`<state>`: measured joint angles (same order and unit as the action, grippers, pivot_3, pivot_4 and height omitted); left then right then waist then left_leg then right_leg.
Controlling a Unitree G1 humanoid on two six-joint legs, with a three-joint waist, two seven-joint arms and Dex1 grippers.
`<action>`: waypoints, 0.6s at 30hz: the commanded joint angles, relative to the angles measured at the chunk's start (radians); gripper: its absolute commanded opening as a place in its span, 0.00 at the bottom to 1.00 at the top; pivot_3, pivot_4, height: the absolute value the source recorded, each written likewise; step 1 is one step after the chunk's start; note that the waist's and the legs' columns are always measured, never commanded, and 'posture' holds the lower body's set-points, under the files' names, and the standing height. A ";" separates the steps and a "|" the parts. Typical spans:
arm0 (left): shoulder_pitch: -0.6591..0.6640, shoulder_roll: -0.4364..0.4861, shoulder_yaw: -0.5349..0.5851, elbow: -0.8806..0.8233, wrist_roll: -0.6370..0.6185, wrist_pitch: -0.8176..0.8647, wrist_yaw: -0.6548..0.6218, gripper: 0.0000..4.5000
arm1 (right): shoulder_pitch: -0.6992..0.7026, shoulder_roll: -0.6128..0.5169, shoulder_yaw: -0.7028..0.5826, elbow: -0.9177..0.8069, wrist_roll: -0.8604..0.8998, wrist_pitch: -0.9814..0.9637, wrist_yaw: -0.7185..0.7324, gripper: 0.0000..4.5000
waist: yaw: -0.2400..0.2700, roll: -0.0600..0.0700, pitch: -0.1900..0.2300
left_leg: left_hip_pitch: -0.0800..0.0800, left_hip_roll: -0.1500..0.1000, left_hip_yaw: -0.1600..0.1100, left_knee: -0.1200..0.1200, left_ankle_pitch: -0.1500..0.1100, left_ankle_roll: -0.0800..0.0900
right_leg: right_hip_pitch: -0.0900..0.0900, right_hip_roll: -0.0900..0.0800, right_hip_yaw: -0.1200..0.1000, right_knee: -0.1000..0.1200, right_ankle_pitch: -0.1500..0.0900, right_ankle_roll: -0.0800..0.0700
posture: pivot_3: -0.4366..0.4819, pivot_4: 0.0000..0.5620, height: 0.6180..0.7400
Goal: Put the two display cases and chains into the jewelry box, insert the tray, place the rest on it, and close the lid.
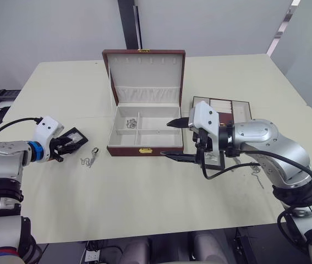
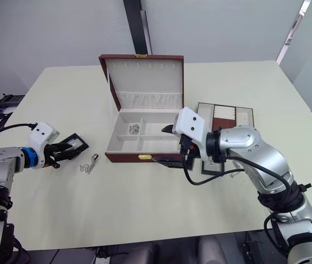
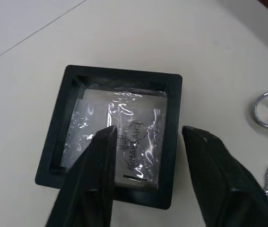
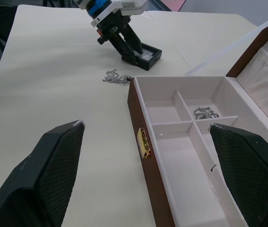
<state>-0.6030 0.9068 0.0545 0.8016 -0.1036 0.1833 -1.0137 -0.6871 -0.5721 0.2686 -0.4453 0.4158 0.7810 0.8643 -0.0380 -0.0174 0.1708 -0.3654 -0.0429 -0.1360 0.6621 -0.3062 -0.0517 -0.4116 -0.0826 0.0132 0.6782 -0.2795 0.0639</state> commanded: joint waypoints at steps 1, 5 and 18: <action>-0.026 0.003 0.020 0.008 -0.004 -0.027 -0.004 0.17 | -0.016 0.004 -0.014 -0.036 0.005 -0.006 -0.008 1.00 | 0.000 0.000 0.000 | 0.000 0.000 0.000 0.000 0.000 0.000 | 0.000 0.000 0.000 0.000 0.000 0.000 | 0.48 0.27 1.00; -0.020 0.028 0.042 -0.036 -0.025 -0.030 -0.031 0.01 | -0.012 0.002 -0.013 -0.041 0.003 -0.007 -0.010 1.00 | -0.001 0.000 0.000 | 0.000 0.000 0.000 0.000 0.000 0.000 | 0.000 0.000 0.000 0.000 0.000 0.000 | 0.48 0.27 1.00; 0.068 0.139 0.045 -0.690 -0.237 0.246 -0.265 0.01 | 0.085 -0.091 -0.071 -0.105 0.004 -0.003 -0.021 1.00 | 0.006 -0.001 0.001 | -0.001 0.000 0.000 0.001 0.000 0.000 | 0.000 -0.002 0.000 0.000 0.000 0.000 | 0.48 0.27 1.00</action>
<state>-0.5081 1.0438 0.1045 0.2065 -0.2952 0.3805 -1.2597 -0.5982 -0.6538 0.2433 -0.5100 0.4155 0.7807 0.8525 -0.0317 -0.0184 0.1715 -0.3668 -0.0428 -0.1360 0.6630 -0.3063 -0.0514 -0.4109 -0.0844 0.0127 0.6781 -0.2795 0.0639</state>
